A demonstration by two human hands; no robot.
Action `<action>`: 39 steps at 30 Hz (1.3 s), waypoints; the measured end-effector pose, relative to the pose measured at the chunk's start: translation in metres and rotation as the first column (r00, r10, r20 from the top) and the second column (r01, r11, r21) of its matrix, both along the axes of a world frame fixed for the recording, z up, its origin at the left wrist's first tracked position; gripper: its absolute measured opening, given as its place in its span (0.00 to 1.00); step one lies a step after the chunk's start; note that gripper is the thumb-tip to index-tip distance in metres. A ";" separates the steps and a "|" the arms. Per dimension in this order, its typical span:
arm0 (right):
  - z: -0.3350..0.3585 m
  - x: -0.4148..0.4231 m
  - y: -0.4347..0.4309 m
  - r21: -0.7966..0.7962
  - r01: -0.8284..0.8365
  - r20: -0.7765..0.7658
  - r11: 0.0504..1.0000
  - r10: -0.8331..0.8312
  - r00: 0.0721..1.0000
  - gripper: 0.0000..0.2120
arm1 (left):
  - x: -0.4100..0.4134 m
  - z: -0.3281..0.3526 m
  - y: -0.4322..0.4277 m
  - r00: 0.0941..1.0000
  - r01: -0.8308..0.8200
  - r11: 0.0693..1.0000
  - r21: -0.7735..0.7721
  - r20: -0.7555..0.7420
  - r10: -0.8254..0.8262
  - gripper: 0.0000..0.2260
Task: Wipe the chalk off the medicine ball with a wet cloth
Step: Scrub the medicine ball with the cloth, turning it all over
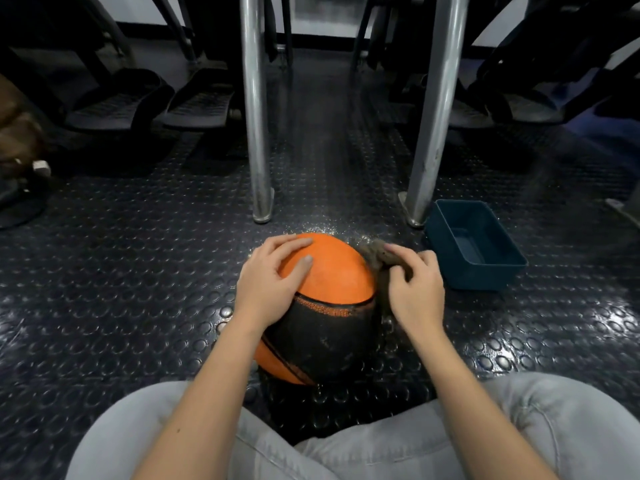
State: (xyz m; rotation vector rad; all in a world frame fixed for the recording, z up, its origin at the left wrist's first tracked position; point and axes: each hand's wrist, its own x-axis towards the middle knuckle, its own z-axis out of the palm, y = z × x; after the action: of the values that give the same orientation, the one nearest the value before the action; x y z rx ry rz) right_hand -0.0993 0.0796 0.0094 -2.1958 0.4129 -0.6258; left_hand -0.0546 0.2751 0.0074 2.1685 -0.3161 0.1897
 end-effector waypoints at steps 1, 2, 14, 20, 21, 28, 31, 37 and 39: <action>0.007 -0.005 0.011 -0.017 -0.112 0.131 0.994 0.113 0.985 0.17 | -0.001 -0.002 0.001 1.000 -0.014 1.000 -0.016 0.001 0.014 0.18; 0.009 -0.012 0.022 -0.067 -0.235 0.215 0.970 0.244 0.946 0.16 | -0.001 -0.002 0.001 1.000 -0.023 0.999 -0.025 0.012 0.023 0.19; 0.013 -0.010 0.019 -0.062 -0.207 0.193 0.976 0.215 0.957 0.17 | -0.016 0.003 -0.022 0.956 -0.293 0.956 0.002 -0.014 0.293 0.12; -0.009 0.016 -0.002 0.126 -0.195 -0.028 0.973 0.200 0.979 0.17 | -0.025 0.023 -0.018 0.909 -0.240 0.961 -0.140 -0.380 0.171 0.12; -0.009 0.023 -0.006 0.140 -0.187 -0.101 0.972 0.202 0.974 0.16 | -0.026 0.026 -0.009 0.901 -0.182 0.970 -0.164 -0.423 0.098 0.13; 0.018 0.040 -0.014 0.155 -0.176 -0.172 0.972 0.202 0.964 0.20 | -0.026 0.016 0.012 0.933 0.254 0.946 0.204 -0.309 -0.184 0.47; 0.047 0.026 -0.003 0.033 -0.182 0.248 0.983 0.169 0.954 0.17 | -0.027 0.011 0.004 0.960 0.159 0.975 0.152 -0.256 -0.117 0.49; 0.014 0.007 0.019 -0.201 -0.518 0.125 0.831 0.546 0.828 0.15 | -0.032 0.004 -0.010 0.989 0.076 0.985 0.157 -0.134 -0.055 0.53; 0.019 0.024 0.000 -0.266 -0.397 -0.054 0.878 0.397 0.916 0.14 | -0.034 0.007 -0.012 0.987 0.089 0.979 0.182 -0.149 -0.062 0.52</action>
State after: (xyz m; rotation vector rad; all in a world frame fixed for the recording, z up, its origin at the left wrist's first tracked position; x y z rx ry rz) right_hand -0.0754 0.0794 0.0283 -2.4427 -0.1420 -0.4767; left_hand -0.0889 0.2628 0.0146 2.3377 -0.3455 -0.0404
